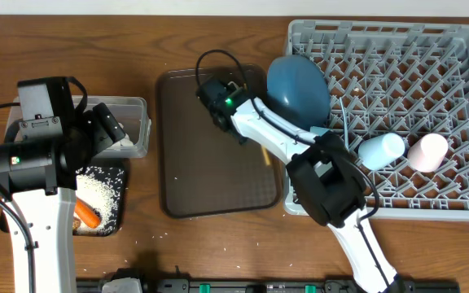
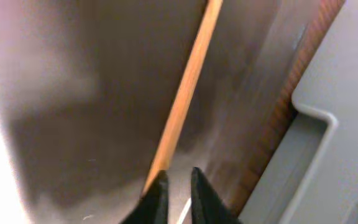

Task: Sort waste into correct bins and load items into the dishwasher rack
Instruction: 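Move the right gripper to the wooden stick on the brown tray and grasp it, then lift the wooden stick upright with the right gripper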

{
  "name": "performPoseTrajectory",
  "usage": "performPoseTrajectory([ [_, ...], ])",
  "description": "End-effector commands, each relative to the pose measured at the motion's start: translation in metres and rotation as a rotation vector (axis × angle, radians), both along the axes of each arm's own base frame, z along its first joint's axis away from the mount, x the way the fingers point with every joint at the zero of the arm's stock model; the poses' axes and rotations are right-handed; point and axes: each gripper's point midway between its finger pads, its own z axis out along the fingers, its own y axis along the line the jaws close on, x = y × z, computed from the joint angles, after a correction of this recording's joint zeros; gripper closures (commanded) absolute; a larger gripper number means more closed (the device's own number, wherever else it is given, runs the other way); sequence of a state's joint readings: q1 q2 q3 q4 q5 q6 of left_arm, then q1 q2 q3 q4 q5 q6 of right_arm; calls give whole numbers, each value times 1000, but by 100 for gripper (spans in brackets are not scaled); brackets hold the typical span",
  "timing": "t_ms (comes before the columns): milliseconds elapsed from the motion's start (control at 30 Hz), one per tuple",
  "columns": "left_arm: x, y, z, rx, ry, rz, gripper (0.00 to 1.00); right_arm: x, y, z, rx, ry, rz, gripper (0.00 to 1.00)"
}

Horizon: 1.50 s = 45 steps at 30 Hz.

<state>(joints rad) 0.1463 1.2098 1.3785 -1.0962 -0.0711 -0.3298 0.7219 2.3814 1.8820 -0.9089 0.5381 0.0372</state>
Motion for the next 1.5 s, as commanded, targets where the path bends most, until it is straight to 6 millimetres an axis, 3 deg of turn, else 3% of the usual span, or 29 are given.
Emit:
performPoseTrajectory([
  [0, -1, 3, 1, 8, 2, 6, 2, -23, 32, -9, 112, 97, 34, 85],
  [133, -1, 3, 1, 8, 2, 6, 2, -30, 41, -5, 170, 137, 8, 83],
  [333, -1, 3, 1, 8, 2, 6, 2, -46, 69, 2, 314, 254, 33, 85],
  [533, -1, 3, 1, 8, 2, 6, 2, -41, 70, 19, 345, 232, -31, 84],
  [733, -1, 3, 1, 8, 2, 6, 2, -49, 74, 35, 411, 311, -42, 81],
  [1067, -1, 3, 1, 8, 2, 6, 2, -67, 52, -1, 347, 371, -134, 75],
  [1267, -1, 3, 1, 8, 2, 6, 2, -79, 47, -22, 349, 423, -146, 88],
  [1333, -1, 3, 1, 8, 2, 6, 2, -81, 46, -24, 345, 428, -148, 99],
  [1467, -1, 3, 1, 8, 2, 6, 2, -78, 48, -22, 354, 418, -143, 99],
])
